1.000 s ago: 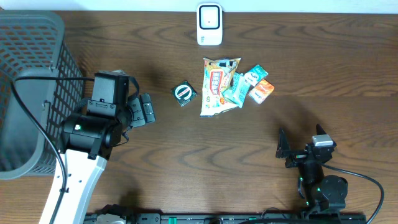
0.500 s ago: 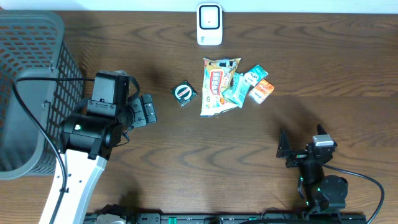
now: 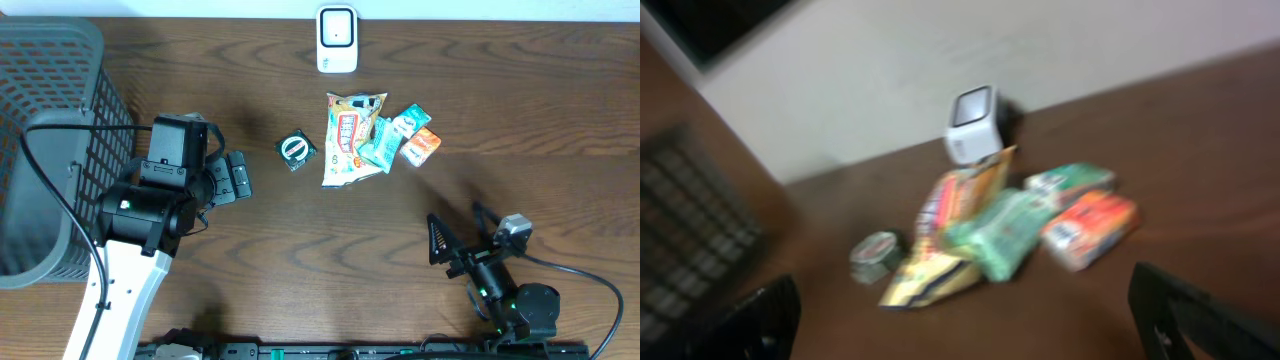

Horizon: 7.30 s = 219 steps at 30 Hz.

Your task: Scan the item barcode

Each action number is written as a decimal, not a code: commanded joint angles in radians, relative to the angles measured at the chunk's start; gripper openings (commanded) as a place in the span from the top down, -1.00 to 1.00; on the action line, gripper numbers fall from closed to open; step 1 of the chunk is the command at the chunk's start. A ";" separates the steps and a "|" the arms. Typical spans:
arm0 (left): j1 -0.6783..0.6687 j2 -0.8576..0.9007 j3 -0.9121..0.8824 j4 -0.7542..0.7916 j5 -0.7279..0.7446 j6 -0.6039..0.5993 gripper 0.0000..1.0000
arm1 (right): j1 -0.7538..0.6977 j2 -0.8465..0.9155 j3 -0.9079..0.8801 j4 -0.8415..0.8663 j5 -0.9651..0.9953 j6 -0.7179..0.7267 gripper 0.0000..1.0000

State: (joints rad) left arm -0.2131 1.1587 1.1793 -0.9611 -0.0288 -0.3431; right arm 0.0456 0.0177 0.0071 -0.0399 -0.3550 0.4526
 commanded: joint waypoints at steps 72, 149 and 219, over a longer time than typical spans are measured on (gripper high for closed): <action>0.002 0.005 0.009 0.000 0.002 -0.009 -0.96 | 0.008 1.045 1.083 -0.381 -0.267 -0.186 -0.99; 0.002 0.005 0.009 0.000 0.002 -0.009 -0.96 | 0.012 1.759 1.320 -0.629 0.273 -0.084 -0.57; 0.002 0.005 0.009 0.000 0.002 -0.009 -0.95 | 0.087 1.969 1.288 -0.633 0.284 -0.016 0.97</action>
State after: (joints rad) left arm -0.2131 1.1595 1.1793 -0.9615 -0.0284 -0.3431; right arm 0.1215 1.9755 1.3239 -0.6636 -0.1219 0.4355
